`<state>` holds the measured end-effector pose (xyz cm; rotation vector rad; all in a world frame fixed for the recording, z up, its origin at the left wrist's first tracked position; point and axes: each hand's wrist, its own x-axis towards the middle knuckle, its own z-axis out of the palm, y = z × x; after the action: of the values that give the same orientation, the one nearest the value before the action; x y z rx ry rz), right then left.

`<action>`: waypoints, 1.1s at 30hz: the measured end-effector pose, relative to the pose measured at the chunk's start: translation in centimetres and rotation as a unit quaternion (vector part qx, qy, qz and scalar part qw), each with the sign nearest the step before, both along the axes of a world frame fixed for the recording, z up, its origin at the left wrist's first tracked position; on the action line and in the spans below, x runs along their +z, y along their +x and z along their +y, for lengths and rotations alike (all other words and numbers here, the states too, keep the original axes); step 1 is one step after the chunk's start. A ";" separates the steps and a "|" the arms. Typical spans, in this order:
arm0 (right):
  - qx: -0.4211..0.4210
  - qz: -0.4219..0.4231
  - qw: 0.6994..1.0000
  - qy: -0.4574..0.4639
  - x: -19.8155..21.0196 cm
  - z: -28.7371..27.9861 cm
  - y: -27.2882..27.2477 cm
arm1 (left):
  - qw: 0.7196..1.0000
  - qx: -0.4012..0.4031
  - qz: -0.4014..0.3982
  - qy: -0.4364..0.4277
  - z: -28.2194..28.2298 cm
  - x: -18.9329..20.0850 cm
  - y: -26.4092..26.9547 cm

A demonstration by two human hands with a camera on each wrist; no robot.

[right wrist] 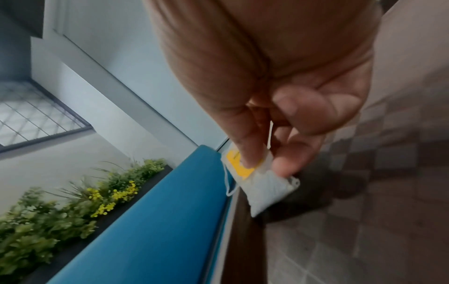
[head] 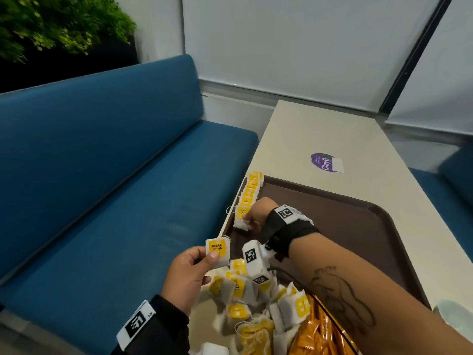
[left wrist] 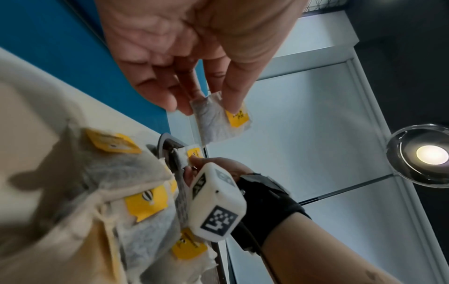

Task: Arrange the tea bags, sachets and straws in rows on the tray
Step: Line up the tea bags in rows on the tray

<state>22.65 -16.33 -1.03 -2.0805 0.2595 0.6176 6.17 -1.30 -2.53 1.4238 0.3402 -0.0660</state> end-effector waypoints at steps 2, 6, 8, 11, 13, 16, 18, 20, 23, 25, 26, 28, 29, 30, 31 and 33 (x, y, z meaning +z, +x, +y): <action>-0.013 0.012 1.000 0.010 -0.4 0.3 0.3 | 1.000 -0.002 0.000 0.005 0.4 -0.1 0.0; -0.033 0.016 0.999 0.016 -0.8 0.3 0.7 | 1.000 -0.013 0.006 0.011 0.8 -0.2 0.0; -0.036 0.021 0.999 0.011 -1.0 0.2 0.8 | 0.999 -0.025 0.008 0.018 0.9 -0.3 0.0; -0.045 0.023 0.999 -0.013 -0.8 0.4 1.2 | 0.999 -0.040 0.009 0.027 0.9 -0.4 0.0; -0.031 -0.022 0.995 -0.087 -0.4 0.2 1.3 | 0.998 -0.049 0.006 0.034 0.9 -0.5 0.2; 0.004 -0.105 0.993 -0.059 2.0 -0.3 -0.5 | 0.997 -0.062 -0.001 0.047 0.6 -0.2 0.8; 0.051 -0.063 0.996 0.048 3.9 -0.9 -2.7 | 0.996 -0.072 -0.007 0.055 0.2 0.1 1.3; 0.139 -0.013 0.986 0.090 5.6 -1.4 -4.8 | 0.995 -0.078 -0.016 0.057 -0.4 0.5 1.9; 0.228 0.005 0.972 0.059 6.6 -1.5 -6.6 | 0.995 -0.078 -0.030 0.057 -1.3 1.0 2.8; 0.208 -0.011 0.977 0.049 6.1 -1.4 -6.7 | 0.995 -0.077 -0.040 0.052 -1.7 1.1 3.4; 0.184 -0.019 0.981 0.053 5.8 -1.5 -6.6 | 0.995 -0.077 -0.043 0.050 -1.9 1.2 3.6; 0.138 -0.026 0.988 0.058 5.3 -1.7 -6.1 | 0.995 -0.070 -0.045 0.054 -2.1 1.2 4.1; 0.117 -0.026 0.991 0.062 5.0 -1.8 -5.7 | 0.995 -0.063 -0.045 0.062 -2.0 1.2 4.3; 0.098 -0.027 0.993 0.064 4.9 -1.9 -5.4 | 0.995 -0.057 -0.043 0.075 -1.8 1.1 4.4; 0.081 -0.029 0.994 0.063 4.6 -1.9 -5.0 | 0.994 -0.053 -0.039 0.090 -1.4 0.9 4.6; 0.060 -0.033 0.997 0.044 4.1 -1.9 -4.2 | 0.991 -0.051 -0.025 0.119 -0.6 0.3 4.7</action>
<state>18.44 -18.20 3.08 -2.0372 0.0695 0.6197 10.91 -1.91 -2.27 1.6768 0.2397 -0.0738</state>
